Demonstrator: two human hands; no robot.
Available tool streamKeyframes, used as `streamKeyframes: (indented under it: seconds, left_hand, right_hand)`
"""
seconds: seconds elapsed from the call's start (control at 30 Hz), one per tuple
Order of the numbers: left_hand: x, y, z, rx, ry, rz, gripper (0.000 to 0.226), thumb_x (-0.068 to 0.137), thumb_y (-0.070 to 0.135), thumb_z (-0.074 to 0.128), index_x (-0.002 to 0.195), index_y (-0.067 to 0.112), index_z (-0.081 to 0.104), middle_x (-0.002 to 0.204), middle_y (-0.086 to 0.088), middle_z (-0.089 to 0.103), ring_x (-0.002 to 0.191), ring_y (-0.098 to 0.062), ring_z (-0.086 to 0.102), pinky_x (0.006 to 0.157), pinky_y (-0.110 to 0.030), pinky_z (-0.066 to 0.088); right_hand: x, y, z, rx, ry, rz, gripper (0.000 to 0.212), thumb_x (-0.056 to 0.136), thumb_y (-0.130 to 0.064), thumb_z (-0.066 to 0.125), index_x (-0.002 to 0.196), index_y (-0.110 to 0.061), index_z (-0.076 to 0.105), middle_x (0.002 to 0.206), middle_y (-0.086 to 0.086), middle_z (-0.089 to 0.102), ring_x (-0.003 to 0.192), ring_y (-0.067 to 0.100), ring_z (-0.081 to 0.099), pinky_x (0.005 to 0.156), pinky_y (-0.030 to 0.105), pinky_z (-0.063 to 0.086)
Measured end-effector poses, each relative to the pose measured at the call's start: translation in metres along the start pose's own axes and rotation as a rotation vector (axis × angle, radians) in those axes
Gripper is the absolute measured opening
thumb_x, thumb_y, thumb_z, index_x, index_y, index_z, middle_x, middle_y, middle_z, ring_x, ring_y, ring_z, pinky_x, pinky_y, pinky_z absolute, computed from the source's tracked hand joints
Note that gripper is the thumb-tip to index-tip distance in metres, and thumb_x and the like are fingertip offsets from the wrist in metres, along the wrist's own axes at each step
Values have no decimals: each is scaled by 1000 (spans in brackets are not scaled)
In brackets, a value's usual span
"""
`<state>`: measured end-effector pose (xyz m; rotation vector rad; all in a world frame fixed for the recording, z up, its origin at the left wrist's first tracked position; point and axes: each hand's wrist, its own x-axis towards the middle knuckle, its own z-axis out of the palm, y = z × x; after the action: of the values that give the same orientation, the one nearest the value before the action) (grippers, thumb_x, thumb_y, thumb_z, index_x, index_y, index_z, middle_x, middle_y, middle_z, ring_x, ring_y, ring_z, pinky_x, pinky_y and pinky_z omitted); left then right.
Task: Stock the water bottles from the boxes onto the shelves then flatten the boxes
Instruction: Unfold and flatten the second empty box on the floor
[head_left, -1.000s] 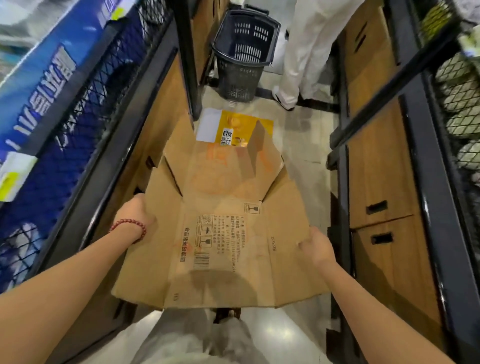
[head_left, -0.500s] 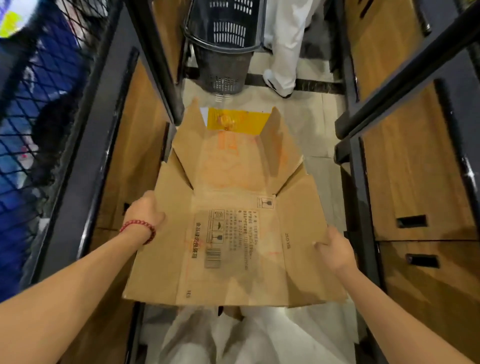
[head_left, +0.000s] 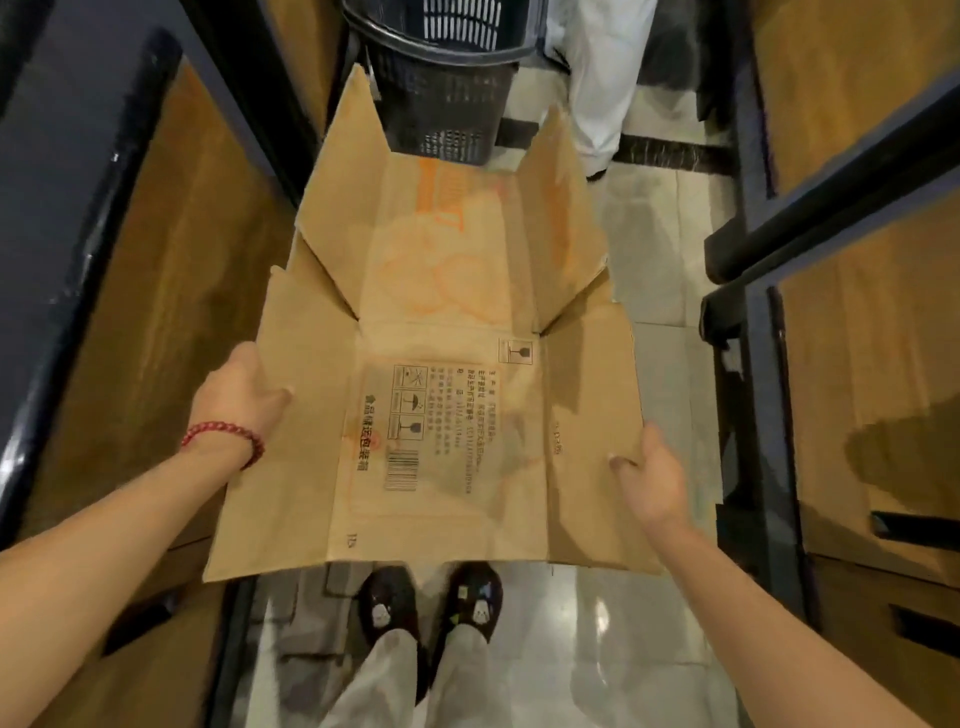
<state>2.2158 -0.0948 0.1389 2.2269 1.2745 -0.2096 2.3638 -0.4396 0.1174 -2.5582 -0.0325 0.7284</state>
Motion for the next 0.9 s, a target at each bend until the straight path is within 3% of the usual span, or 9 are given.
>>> streamKeyframes:
  seconds: [0.1, 0.23, 0.37, 0.6, 0.73, 0.9]
  left_hand:
    - [35, -17, 51, -12, -20, -33, 31, 88, 18, 62, 112, 6, 46, 91, -6, 51, 81, -24, 49, 69, -36, 41]
    - [67, -53, 132, 10, -34, -85, 22, 87, 13, 63, 95, 9, 43, 76, -1, 47, 77, -25, 47, 68, -33, 38]
    - [80, -97, 187, 42, -100, -171, 26, 85, 14, 65, 100, 5, 46, 91, -15, 54, 84, -30, 52, 70, -33, 37]
    - [112, -136, 245, -59, -101, -250, 36, 82, 7, 67, 114, 3, 52, 111, -20, 60, 103, -35, 56, 78, -35, 40]
    - [139, -136, 268, -104, -72, -193, 37, 82, 10, 68, 116, 8, 53, 109, -12, 61, 102, -31, 57, 82, -38, 43]
    - [184, -129, 277, -230, -19, -162, 36, 84, 13, 68, 118, 8, 57, 106, -7, 61, 90, -19, 53, 77, -30, 42]
  right_hand:
    - [45, 24, 43, 26, -9, 72, 22, 93, -6, 51, 113, -6, 44, 91, 3, 55, 84, 24, 55, 74, 36, 48]
    - [80, 68, 110, 19, -12, 142, 16, 93, -9, 51, 108, -9, 46, 88, 6, 59, 79, 27, 55, 69, 33, 45]
    - [91, 103, 166, -6, -79, 141, 16, 92, -16, 53, 104, -10, 45, 93, 6, 59, 83, 28, 57, 73, 39, 51]
    - [116, 131, 227, 70, -65, 206, 9, 96, -17, 49, 101, -17, 41, 93, 2, 54, 79, 20, 50, 69, 31, 39]
    - [143, 133, 245, 107, -6, 229, 9, 96, -17, 50, 102, -16, 43, 96, 2, 54, 84, 23, 51, 73, 32, 40]
    - [188, 133, 260, 117, -3, 235, 14, 94, -17, 53, 99, -9, 43, 85, 2, 51, 81, 25, 49, 67, 30, 34]
